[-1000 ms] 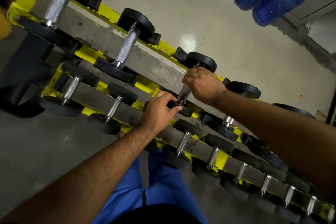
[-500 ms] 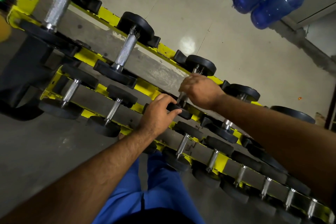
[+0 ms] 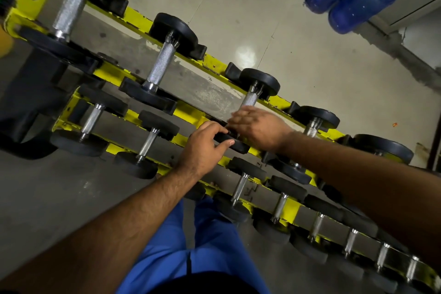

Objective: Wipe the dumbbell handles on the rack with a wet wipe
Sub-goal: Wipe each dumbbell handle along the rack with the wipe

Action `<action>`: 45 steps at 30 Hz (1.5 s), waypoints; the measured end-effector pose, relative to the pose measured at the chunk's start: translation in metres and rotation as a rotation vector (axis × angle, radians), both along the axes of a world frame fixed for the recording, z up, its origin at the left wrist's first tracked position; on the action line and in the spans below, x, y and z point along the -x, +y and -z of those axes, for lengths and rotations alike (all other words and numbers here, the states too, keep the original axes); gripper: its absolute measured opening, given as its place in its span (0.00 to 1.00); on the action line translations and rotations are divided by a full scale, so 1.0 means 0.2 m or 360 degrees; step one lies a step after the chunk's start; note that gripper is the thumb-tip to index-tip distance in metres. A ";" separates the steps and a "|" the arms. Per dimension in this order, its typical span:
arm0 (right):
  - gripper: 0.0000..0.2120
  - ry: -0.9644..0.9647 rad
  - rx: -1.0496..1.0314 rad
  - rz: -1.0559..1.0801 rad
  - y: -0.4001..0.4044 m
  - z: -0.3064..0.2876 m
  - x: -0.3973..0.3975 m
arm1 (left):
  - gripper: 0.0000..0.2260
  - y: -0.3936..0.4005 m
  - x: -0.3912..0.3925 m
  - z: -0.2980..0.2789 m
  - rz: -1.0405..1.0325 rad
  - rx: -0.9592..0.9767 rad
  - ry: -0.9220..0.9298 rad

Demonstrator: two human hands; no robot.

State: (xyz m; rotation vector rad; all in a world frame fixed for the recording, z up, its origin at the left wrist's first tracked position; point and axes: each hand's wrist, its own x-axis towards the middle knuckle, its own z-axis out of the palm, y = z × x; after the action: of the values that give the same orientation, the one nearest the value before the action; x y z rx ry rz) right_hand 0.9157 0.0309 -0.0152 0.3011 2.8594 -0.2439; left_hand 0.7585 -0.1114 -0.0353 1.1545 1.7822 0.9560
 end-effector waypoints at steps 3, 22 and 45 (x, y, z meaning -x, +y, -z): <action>0.20 -0.0061 -0.0181 0.0446 0.09 -0.02 0.03 | 0.09 0.00 0.01 0.01 0.0016 0.0025 -0.0011; 0.17 -0.0103 -0.0010 0.0157 0.06 -0.03 0.10 | 0.09 0.03 0.09 0.02 0.0152 0.0097 -0.0036; 0.24 0.0248 0.0063 0.0529 -0.02 -0.16 0.13 | 0.19 0.06 0.21 0.05 0.0430 0.0219 0.0015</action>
State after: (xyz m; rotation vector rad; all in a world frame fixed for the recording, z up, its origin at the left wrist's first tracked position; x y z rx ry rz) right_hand 0.8889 0.0261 0.0169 0.7833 2.9373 -0.4020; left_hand 0.7164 -0.0989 -0.0454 1.2733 1.6210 0.6593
